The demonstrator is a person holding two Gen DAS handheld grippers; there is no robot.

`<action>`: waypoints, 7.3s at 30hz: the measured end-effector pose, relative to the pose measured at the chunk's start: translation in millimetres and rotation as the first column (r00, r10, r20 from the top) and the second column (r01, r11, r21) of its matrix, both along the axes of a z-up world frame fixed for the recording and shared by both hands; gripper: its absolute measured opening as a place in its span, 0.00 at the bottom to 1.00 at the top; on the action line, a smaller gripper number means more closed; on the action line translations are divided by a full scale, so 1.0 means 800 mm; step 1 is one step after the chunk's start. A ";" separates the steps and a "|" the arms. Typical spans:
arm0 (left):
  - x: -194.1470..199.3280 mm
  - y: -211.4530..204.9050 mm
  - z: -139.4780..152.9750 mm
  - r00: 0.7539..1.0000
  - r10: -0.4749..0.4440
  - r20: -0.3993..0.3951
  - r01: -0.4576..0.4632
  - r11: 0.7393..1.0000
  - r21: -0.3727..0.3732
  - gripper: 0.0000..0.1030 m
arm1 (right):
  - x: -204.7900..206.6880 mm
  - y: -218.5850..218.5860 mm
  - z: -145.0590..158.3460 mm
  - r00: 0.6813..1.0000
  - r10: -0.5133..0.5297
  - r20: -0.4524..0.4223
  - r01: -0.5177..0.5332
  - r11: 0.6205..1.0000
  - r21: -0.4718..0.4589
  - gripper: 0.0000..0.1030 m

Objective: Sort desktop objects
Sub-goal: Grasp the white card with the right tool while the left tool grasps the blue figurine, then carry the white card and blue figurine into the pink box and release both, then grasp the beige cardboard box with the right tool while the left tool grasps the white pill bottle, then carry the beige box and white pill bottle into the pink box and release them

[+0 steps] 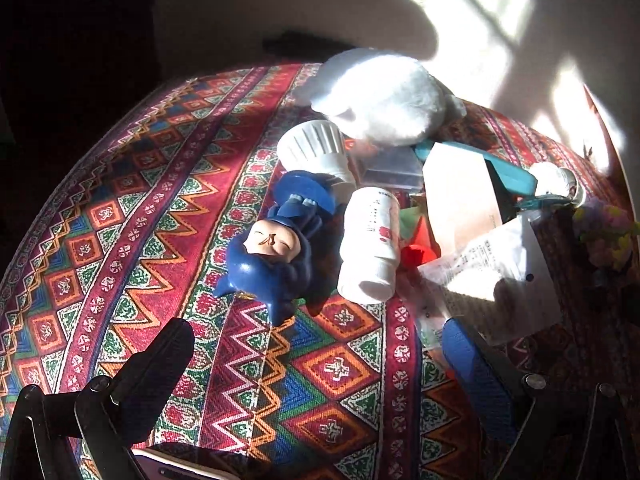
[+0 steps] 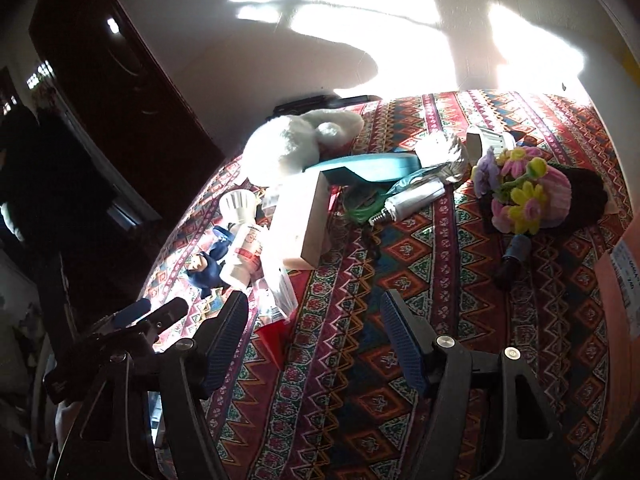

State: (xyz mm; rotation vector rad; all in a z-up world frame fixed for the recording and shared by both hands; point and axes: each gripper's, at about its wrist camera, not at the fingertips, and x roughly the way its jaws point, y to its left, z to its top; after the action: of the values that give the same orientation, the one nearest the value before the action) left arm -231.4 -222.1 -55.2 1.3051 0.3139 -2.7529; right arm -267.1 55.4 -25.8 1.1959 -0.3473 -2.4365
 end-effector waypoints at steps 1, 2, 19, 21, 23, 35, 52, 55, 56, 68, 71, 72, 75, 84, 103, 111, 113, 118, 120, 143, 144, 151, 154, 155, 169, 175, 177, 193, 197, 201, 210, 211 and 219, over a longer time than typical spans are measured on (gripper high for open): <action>-0.007 -0.007 -0.004 1.000 0.003 0.007 -0.003 1.000 -0.003 0.99 | -0.011 -0.011 -0.007 1.000 0.014 0.009 -0.014 1.000 0.000 0.65; -0.013 -0.014 -0.007 1.000 0.004 0.014 -0.004 1.000 -0.004 0.99 | -0.020 -0.022 -0.016 0.999 0.028 0.017 -0.028 1.000 0.003 0.63; -0.106 -0.044 -0.069 0.996 -0.009 0.091 0.013 0.999 -0.041 0.56 | -0.044 -0.095 -0.046 0.974 0.228 0.019 -0.228 0.970 0.077 0.07; -0.100 -0.048 -0.064 0.996 -0.005 0.094 0.007 1.000 -0.024 0.56 | -0.040 -0.087 -0.041 0.975 0.223 0.017 -0.224 0.972 0.077 0.07; -0.091 -0.054 -0.060 0.995 -0.010 0.097 0.007 1.000 0.024 0.56 | -0.038 -0.079 -0.038 0.976 0.217 0.015 -0.218 0.973 0.077 0.07; 0.010 -0.070 0.035 0.998 0.016 -0.065 -0.004 0.983 0.183 0.56 | 0.001 -0.032 -0.001 0.982 0.186 -0.029 -0.184 0.982 0.049 0.07; 0.120 0.180 0.164 0.895 -0.268 -0.356 0.330 0.935 0.127 0.56 | 0.125 0.115 0.121 0.975 -0.006 -0.222 -0.014 0.996 -0.088 0.07; 0.127 0.227 0.177 0.873 -0.313 -0.373 0.380 0.917 0.119 0.56 | 0.152 0.150 0.141 0.966 -0.045 -0.256 0.018 0.994 -0.107 0.07; 0.128 0.242 0.180 0.865 -0.328 -0.379 0.398 0.909 0.121 0.56 | 0.161 0.163 0.148 0.962 -0.060 -0.268 0.030 0.993 -0.113 0.07; 0.121 0.463 0.211 0.746 -0.538 -0.393 0.620 0.777 0.112 0.56 | 0.260 0.349 0.197 0.845 -0.350 -0.405 0.325 0.937 -0.132 0.07; 0.117 0.515 0.206 0.716 -0.588 -0.377 0.664 0.739 0.110 0.56 | 0.270 0.394 0.196 0.811 -0.430 -0.397 0.402 0.902 -0.156 0.07; 0.116 0.531 0.204 0.707 -0.603 -0.370 0.678 0.727 0.109 0.56 | 0.272 0.405 0.194 0.800 -0.449 -0.398 0.427 0.892 -0.149 0.07; 0.110 0.574 0.194 0.685 -0.641 -0.346 0.706 0.701 0.099 0.56 | 0.276 0.432 0.188 0.771 -0.495 -0.401 0.495 0.862 -0.112 0.07; 0.093 0.630 0.158 0.718 -0.638 -0.279 0.671 0.741 0.032 0.80 | 0.250 0.475 0.148 0.797 -0.511 -0.323 0.538 0.843 -0.006 0.18; 0.087 0.495 0.170 0.796 -0.518 -0.313 0.554 0.832 0.034 0.94 | 0.223 0.436 0.144 0.770 -0.557 -0.310 0.579 0.815 -0.027 0.70; 0.074 0.345 0.148 0.885 -0.368 -0.286 0.389 0.921 0.017 0.94 | 0.167 0.318 0.141 0.845 -0.433 -0.313 0.459 0.888 0.009 0.70; 0.069 0.302 0.139 0.908 -0.323 -0.267 0.336 0.942 0.004 0.94 | 0.147 0.283 0.134 0.868 -0.396 -0.298 0.422 0.906 0.024 0.70; 0.046 0.199 0.102 0.956 -0.218 -0.197 0.214 0.976 -0.039 0.94 | 0.096 0.195 0.112 0.922 -0.297 -0.246 0.316 0.948 0.041 0.70; 0.027 0.162 0.083 0.967 -0.193 -0.166 0.189 0.981 -0.036 0.94 | 0.072 0.164 0.099 0.945 -0.257 -0.203 0.265 0.964 0.014 0.70; -0.114 0.035 -0.074 0.982 -0.172 0.081 0.174 0.984 -0.025 0.41 | -0.225 -0.054 -0.114 0.960 0.063 0.272 0.042 0.930 -0.366 0.50; -0.110 0.033 -0.070 0.981 -0.174 0.082 0.176 0.984 -0.018 0.42 | -0.226 -0.055 -0.113 0.964 0.085 0.251 0.017 0.925 -0.380 0.48; -0.058 0.004 -0.029 0.993 -0.119 0.023 0.117 0.990 0.084 0.42 | -0.200 -0.024 -0.065 0.977 0.092 0.192 -0.011 0.924 -0.383 0.39; -0.030 0.011 0.001 0.992 -0.122 -0.035 0.124 0.988 0.091 0.42 | -0.171 -0.007 -0.021 0.986 0.095 0.139 -0.035 0.924 -0.381 0.38; -0.021 0.015 0.011 0.991 -0.124 -0.055 0.129 0.988 0.090 0.42 | -0.160 -0.003 -0.006 0.988 0.098 0.120 -0.045 0.925 -0.378 0.38; 0.099 0.119 0.123 0.915 -0.284 -0.287 0.318 0.945 0.077 0.42 | 0.034 0.086 0.058 1.000 -0.016 0.009 0.017 0.960 -0.281 0.38; 0.125 0.212 0.163 0.843 -0.396 -0.364 0.443 0.895 0.053 0.42 | 0.108 0.163 0.102 0.991 -0.116 -0.072 0.089 0.948 -0.305 0.38; 0.127 0.248 0.172 0.820 -0.428 -0.379 0.482 0.874 0.056 0.42 | 0.131 0.187 0.120 0.983 -0.148 -0.110 0.108 0.946 -0.307 0.38; 0.063 0.572 0.160 0.659 -0.698 -0.280 0.743 0.662 0.099 0.29 | 0.252 0.439 0.176 0.784 -0.554 -0.281 0.495 0.831 -0.255 0.39; 0.065 0.567 0.130 0.684 -0.697 -0.213 0.725 0.681 0.101 0.29 | 0.238 0.497 0.143 0.763 -0.615 -0.198 0.571 0.785 -0.238 0.39; 0.080 0.540 0.099 0.711 -0.687 -0.149 0.702 0.706 0.094 0.47 | 0.229 0.502 0.127 0.768 -0.619 -0.167 0.591 0.784 -0.187 0.49; 0.118 0.512 0.008 0.726 -0.688 0.017 0.686 0.725 0.061 0.66 | 0.220 0.494 0.113 0.772 -0.623 -0.127 0.601 0.780 -0.173 0.72; 0.117 0.516 -0.005 0.726 -0.686 0.035 0.685 0.727 0.052 0.66 | 0.219 0.492 0.113 0.772 -0.623 -0.123 0.599 0.779 -0.184 0.72; 0.109 0.506 -0.043 0.774 -0.632 0.037 0.631 0.775 0.046 0.43 | 0.212 0.466 0.114 0.786 -0.603 -0.136 0.583 0.797 -0.161 0.71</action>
State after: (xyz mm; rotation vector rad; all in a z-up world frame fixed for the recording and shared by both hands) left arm -144.3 182.8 -89.4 1.7528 -0.1281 -3.2382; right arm -97.7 428.5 65.4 0.8921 -0.9139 -2.9778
